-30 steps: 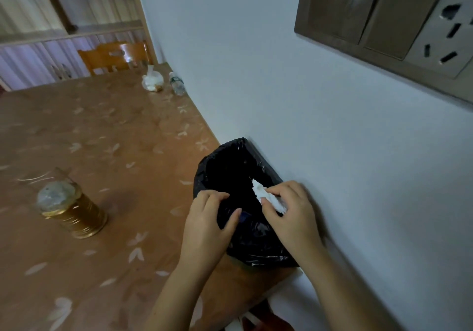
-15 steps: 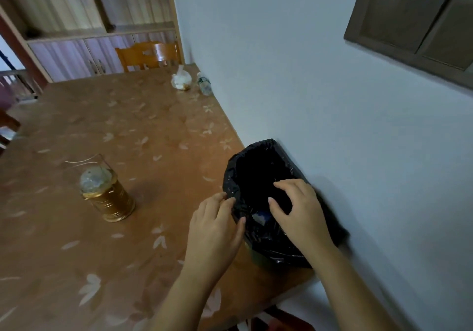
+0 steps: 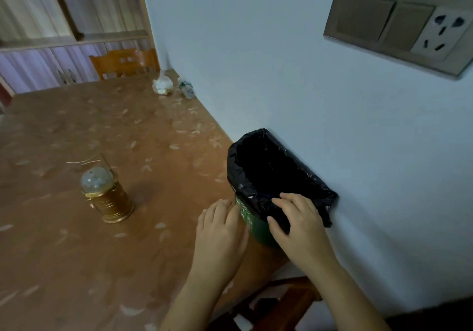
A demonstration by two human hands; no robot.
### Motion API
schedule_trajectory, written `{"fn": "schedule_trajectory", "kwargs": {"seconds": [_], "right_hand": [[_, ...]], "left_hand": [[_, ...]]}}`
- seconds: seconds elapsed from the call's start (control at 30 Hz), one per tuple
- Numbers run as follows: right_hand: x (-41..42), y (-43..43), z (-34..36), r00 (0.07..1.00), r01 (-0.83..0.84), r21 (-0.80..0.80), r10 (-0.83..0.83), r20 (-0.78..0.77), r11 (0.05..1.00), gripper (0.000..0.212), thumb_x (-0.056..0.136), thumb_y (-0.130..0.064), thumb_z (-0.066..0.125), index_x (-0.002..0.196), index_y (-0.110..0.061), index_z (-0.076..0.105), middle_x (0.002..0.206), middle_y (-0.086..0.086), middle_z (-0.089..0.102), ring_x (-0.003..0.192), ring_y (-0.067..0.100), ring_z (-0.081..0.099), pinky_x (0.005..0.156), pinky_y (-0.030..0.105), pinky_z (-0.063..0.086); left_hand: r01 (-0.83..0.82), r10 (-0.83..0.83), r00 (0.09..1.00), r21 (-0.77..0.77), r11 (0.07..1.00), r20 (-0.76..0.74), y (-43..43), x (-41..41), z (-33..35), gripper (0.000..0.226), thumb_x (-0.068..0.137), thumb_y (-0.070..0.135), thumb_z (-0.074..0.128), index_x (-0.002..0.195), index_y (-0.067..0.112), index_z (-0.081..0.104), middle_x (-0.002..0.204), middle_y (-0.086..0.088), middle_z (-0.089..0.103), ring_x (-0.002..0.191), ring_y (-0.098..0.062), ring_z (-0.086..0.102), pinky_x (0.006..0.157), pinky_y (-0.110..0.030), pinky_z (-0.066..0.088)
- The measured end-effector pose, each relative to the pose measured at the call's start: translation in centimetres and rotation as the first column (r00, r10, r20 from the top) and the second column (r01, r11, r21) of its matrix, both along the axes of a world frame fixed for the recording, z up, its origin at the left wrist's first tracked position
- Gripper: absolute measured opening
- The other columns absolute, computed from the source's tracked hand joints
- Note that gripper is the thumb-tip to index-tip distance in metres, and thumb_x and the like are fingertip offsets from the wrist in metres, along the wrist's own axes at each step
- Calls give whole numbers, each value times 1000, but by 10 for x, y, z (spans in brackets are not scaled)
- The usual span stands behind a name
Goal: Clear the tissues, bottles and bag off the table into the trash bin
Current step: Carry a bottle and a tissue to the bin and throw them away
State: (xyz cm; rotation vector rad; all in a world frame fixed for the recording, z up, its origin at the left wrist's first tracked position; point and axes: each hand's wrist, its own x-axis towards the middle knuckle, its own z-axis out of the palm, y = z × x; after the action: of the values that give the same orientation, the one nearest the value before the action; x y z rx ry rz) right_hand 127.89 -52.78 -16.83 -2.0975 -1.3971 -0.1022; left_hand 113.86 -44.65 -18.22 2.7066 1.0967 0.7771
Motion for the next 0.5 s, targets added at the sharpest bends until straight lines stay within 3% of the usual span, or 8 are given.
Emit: {"fn": "schedule_trajectory", "kwargs": {"seconds": [0.23,0.37,0.5], "right_hand": [[-49,-37,-9,999,40,-34,-40,1,999,48,81,-40,42,110,-7,63,110,8,61,108,24,53,91,35,41],[-69,-50,-7,999,21,-34,-20,26,999,49,81,-40,42,109,-7,63,108,8,61,105,25,54,89,40,46],[-90,-64,1,998,-24,-9,24,52,1000,47,81,-39,42,110,-8,63,108,8,61,106,25,54,91,35,41]], "left_hand": [[75,-75,997,-11,997,14,-27,-38,-8,40,70,18,77,107,7,63,107,-12,64,104,-33,60,85,-50,51],[74,-73,997,-16,997,28,-44,-62,-7,41,70,19,76,107,7,64,106,-12,65,102,-33,61,81,-51,52],[29,-29,998,-5,1000,49,-63,-89,-1,43,67,16,79,106,6,64,104,-13,65,99,-35,62,78,-52,53]]}}
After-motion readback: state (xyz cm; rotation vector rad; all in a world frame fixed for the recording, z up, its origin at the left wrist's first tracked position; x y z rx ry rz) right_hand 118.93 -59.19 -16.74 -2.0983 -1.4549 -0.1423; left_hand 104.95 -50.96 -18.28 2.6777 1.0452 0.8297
